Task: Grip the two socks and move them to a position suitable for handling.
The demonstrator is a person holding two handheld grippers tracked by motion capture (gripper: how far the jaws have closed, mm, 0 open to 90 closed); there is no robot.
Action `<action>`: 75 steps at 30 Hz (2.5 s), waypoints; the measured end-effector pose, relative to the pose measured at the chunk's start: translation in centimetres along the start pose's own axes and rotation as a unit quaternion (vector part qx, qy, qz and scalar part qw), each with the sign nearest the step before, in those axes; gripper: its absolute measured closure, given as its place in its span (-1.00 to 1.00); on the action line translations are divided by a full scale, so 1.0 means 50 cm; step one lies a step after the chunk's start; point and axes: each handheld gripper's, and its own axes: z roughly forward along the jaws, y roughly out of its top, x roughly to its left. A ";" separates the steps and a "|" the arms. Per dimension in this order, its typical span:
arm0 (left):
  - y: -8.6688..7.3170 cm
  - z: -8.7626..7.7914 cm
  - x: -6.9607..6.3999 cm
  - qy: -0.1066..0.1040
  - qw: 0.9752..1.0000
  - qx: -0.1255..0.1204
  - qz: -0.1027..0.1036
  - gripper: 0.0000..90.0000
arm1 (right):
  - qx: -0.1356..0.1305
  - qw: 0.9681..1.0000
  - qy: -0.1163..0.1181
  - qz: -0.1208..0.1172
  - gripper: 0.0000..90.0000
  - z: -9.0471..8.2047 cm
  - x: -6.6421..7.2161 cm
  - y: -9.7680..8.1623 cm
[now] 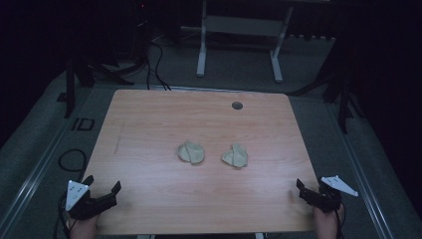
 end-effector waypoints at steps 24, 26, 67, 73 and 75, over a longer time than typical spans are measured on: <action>0.006 0.002 -0.040 -0.026 1.000 0.005 0.016 -0.96 | 0.074 0.993 0.094 -0.019 -0.69 0.026 0.070 0.045; 0.007 0.003 -0.049 -0.023 0.999 0.004 0.028 -0.96 | 0.072 0.992 0.098 -0.025 -0.69 0.031 0.081 0.052; 0.011 0.008 -0.069 -0.094 0.995 0.041 0.016 -0.96 | 0.099 0.974 0.179 -0.102 -0.55 0.230 0.353 0.177; 0.008 0.011 -0.068 -0.097 0.994 0.048 0.018 -0.96 | 0.112 0.974 0.160 -0.117 -0.28 0.265 0.362 0.173; 0.008 0.011 -0.069 -0.099 0.994 0.048 0.019 -0.96 | 0.107 0.975 0.152 -0.125 -0.22 0.269 0.366 0.169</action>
